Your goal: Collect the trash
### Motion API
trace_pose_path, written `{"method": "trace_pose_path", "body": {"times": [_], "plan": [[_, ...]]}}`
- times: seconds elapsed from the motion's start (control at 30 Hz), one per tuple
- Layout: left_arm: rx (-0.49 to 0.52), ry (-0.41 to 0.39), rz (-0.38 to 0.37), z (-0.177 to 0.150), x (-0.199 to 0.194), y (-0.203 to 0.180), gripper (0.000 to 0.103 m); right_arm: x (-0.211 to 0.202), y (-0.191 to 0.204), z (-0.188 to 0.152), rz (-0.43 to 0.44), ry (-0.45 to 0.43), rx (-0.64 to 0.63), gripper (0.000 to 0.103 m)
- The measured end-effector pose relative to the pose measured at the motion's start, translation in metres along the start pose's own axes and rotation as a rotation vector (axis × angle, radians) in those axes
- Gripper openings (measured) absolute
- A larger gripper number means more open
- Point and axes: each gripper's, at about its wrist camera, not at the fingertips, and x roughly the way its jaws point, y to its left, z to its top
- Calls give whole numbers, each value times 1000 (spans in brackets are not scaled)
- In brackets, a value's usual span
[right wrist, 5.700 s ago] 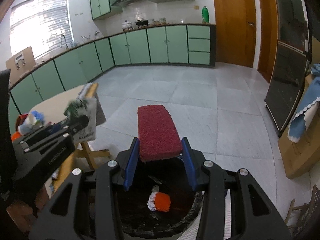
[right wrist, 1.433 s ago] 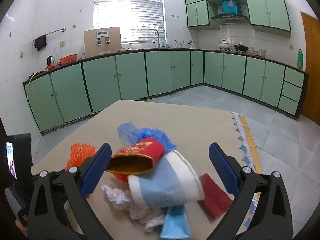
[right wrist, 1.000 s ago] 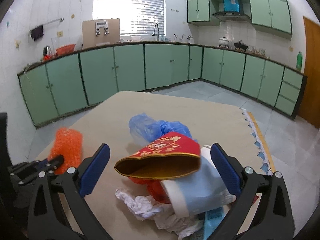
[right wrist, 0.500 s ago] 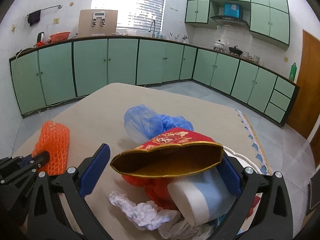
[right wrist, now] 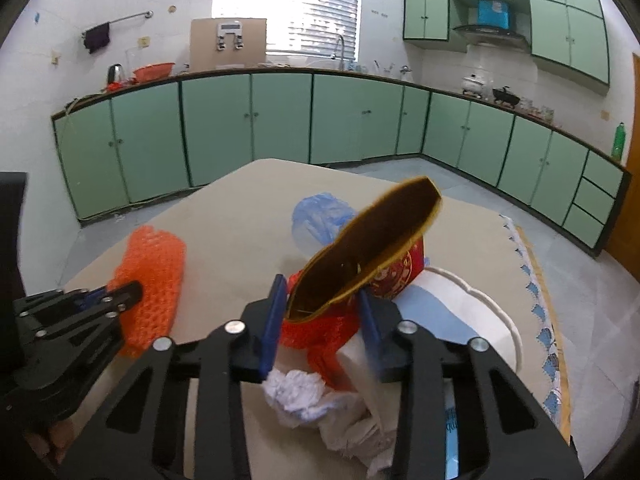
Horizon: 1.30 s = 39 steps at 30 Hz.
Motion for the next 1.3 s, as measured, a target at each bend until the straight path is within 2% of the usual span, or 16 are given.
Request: {"method": "trace_pose_path", "body": {"times": [0.1,0.13,0.17,0.2,0.3,0.37,0.8,1.1,1.3], "plan": [[2,1,-4,-1,0,-1,9,-7,-2,0,5,-8,-3,34],[3,2,-4,-1,0,-1,9,-7,-3,1,0,-10,1,40],[6,2,-5,-1,-1,-2,9,-9,-4,3,-5,-13,12,60],[8,1,-5,-1,-1,-2,9,-11,-5,5,-12,-24,26,71],[11,2,-6,-2,0,-3,9,-13,0,11,-13,-45,34,77],[8,3,-6,-1,1,-2,9,-12,2,14,-14,-48,34,80],[-12,9,2,-3,3,8,9,-1,9,13,-6,-16,9,80],[1,-1,-42,-6,-8,-7,9,-27,-33,-2,-87,-34,34,84],[9,5,-68,-11,-17,-23,9,-28,-47,-12,-61,-24,15,89]]}}
